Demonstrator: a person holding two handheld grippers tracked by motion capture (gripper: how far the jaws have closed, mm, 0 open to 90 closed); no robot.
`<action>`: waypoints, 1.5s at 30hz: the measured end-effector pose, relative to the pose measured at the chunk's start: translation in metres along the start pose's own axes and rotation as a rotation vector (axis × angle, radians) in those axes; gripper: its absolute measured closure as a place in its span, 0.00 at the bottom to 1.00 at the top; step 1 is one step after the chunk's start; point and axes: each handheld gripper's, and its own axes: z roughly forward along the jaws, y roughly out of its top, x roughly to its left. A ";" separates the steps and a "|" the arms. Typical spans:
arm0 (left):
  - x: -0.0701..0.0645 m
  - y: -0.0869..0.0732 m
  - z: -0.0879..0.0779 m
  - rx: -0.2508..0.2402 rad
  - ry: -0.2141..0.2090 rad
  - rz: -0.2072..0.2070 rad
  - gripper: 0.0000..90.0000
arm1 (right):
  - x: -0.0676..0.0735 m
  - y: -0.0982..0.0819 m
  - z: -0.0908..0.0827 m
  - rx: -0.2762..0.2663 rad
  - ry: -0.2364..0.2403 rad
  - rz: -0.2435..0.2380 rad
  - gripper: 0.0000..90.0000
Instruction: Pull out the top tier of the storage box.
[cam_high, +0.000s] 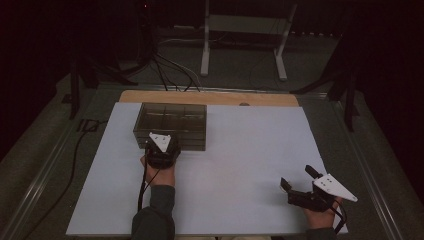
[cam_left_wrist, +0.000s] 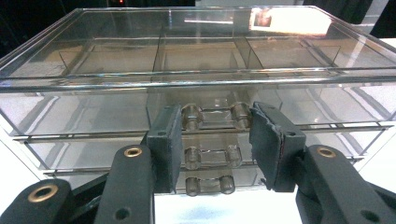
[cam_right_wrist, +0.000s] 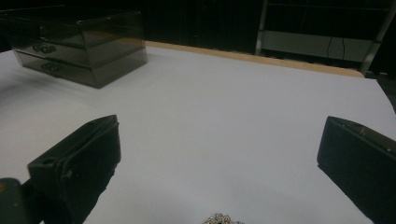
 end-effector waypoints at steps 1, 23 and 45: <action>0.000 0.000 0.000 0.001 0.004 -0.004 0.62 | 0.000 0.000 0.000 -0.001 0.000 0.004 0.00; -0.002 0.003 -0.006 0.041 0.030 -0.027 0.63 | -0.001 0.000 0.000 0.002 0.000 0.006 0.00; 0.012 0.001 -0.021 0.006 -0.139 -0.025 0.35 | 0.000 0.000 0.000 0.001 0.007 0.003 0.00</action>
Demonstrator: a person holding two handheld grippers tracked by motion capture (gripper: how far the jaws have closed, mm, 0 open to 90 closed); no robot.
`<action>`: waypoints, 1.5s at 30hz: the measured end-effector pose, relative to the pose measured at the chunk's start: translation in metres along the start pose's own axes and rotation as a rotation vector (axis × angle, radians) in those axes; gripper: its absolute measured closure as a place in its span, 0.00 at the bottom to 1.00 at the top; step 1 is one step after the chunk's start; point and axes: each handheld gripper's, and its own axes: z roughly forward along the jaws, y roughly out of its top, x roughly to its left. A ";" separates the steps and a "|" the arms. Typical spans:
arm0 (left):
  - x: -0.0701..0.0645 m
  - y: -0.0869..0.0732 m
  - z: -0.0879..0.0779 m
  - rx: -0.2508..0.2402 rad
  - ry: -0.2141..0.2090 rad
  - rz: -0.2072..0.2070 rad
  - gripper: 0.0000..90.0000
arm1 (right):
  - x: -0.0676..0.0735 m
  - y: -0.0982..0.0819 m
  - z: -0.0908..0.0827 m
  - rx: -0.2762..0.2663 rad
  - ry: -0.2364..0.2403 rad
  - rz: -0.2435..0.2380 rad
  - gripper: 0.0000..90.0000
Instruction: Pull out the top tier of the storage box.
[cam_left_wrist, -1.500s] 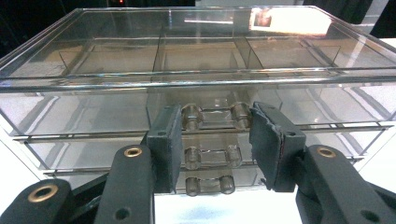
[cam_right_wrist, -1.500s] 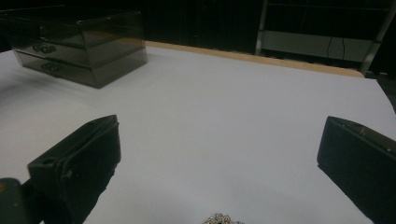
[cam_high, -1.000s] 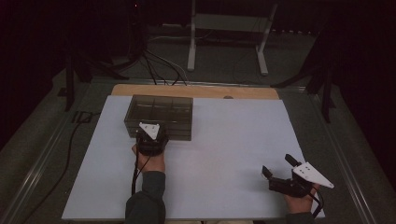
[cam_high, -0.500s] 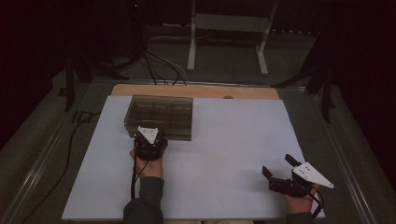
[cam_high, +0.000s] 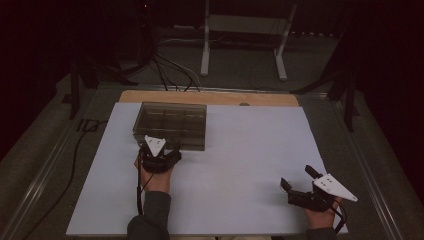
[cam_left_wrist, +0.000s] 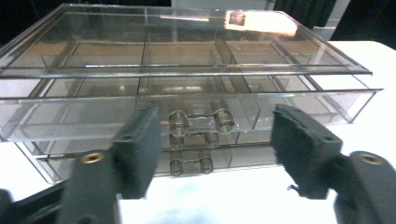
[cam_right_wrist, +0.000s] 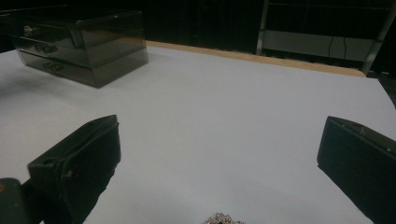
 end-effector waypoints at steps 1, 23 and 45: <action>0.000 0.000 0.000 0.000 0.000 0.000 0.31 | 0.000 0.000 0.000 0.000 0.000 0.000 0.00; 0.020 0.019 -0.012 0.114 -0.250 0.127 0.02 | 0.000 0.000 0.000 0.002 0.001 0.003 0.00; 0.041 0.043 -0.012 0.090 -0.359 0.223 0.02 | 0.000 0.000 0.001 0.005 0.003 0.003 0.00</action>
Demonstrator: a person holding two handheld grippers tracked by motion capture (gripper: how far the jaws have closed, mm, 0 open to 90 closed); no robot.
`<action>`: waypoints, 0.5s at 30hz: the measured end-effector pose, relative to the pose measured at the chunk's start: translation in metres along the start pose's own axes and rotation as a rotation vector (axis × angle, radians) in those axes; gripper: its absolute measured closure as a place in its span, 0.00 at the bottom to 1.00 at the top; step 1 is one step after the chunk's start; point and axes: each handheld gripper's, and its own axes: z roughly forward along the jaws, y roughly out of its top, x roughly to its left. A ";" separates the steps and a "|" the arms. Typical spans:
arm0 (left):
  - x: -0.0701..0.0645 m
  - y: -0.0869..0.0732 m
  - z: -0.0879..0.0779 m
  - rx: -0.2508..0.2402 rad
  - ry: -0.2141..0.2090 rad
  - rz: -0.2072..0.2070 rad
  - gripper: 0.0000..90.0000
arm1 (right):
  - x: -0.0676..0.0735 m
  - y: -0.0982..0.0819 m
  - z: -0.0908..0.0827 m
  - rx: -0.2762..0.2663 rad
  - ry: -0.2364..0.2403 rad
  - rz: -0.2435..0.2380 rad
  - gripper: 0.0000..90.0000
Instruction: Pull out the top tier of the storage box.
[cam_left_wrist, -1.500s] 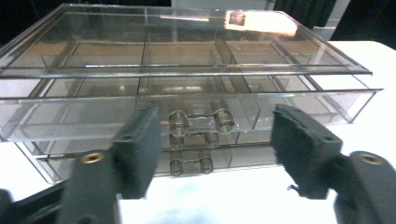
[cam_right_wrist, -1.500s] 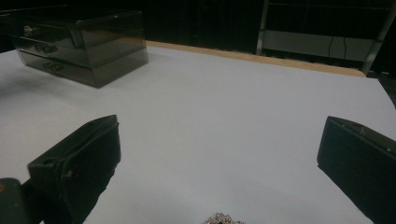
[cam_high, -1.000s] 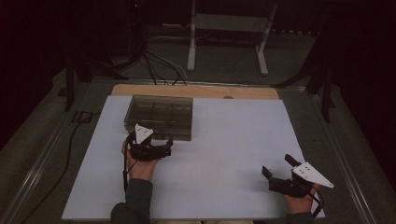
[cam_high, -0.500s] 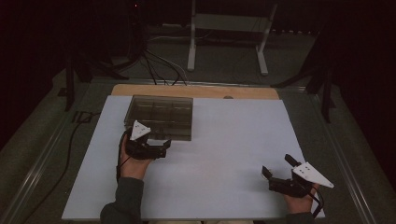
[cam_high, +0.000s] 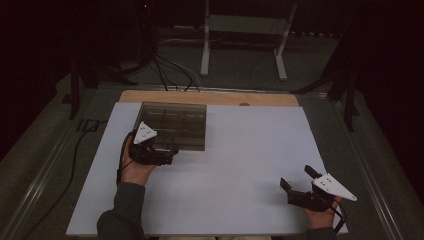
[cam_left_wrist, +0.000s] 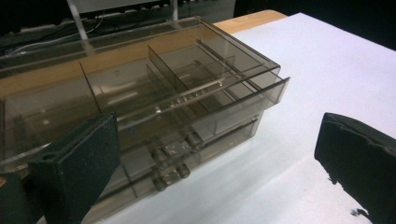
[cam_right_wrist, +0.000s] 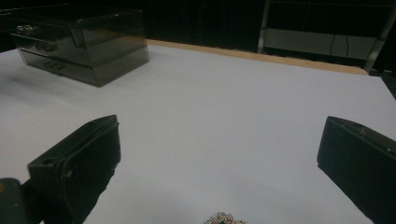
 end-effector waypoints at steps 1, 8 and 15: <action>0.002 0.002 0.002 0.017 0.001 0.009 0.02 | 0.000 0.000 0.000 0.000 -0.001 -0.001 0.00; 0.003 0.009 0.013 0.145 0.024 0.100 0.05 | 0.000 0.000 0.000 0.001 -0.002 0.001 0.00; 0.010 0.012 0.024 0.188 0.055 0.115 0.18 | -0.001 0.000 -0.001 0.000 -0.003 0.000 0.00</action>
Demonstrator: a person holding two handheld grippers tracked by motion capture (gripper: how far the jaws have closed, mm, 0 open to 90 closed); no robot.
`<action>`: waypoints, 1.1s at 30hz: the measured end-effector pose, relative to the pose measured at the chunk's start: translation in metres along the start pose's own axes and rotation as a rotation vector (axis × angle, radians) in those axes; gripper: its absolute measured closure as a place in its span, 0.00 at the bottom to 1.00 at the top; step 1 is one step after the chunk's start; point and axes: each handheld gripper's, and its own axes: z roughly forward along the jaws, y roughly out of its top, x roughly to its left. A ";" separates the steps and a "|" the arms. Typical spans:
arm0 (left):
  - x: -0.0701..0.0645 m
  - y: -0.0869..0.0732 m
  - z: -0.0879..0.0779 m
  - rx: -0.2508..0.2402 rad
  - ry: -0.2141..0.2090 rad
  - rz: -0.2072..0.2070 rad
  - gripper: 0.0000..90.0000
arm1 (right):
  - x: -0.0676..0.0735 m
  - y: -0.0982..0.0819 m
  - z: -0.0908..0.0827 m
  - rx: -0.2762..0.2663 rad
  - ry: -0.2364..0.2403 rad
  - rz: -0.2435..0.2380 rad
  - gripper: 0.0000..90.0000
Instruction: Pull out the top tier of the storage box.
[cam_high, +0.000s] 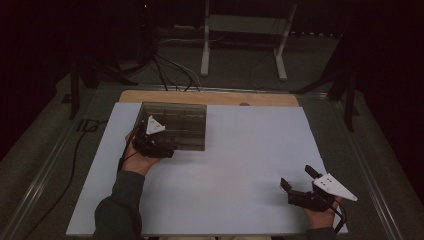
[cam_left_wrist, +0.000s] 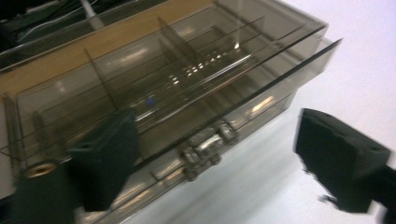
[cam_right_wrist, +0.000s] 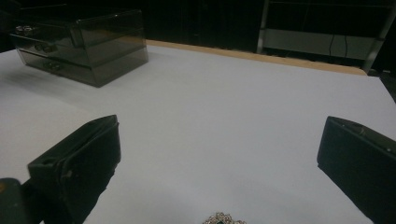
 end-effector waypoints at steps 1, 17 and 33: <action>0.001 0.000 0.002 0.014 0.000 0.012 0.19 | 0.000 0.000 0.000 0.001 0.000 -0.001 0.00; 0.005 0.000 -0.010 0.054 -0.051 0.090 0.57 | 0.000 0.000 0.000 0.002 0.001 0.000 0.00; 0.001 0.001 0.007 0.113 -0.049 0.164 0.45 | 0.000 0.000 0.000 0.003 0.001 0.001 0.00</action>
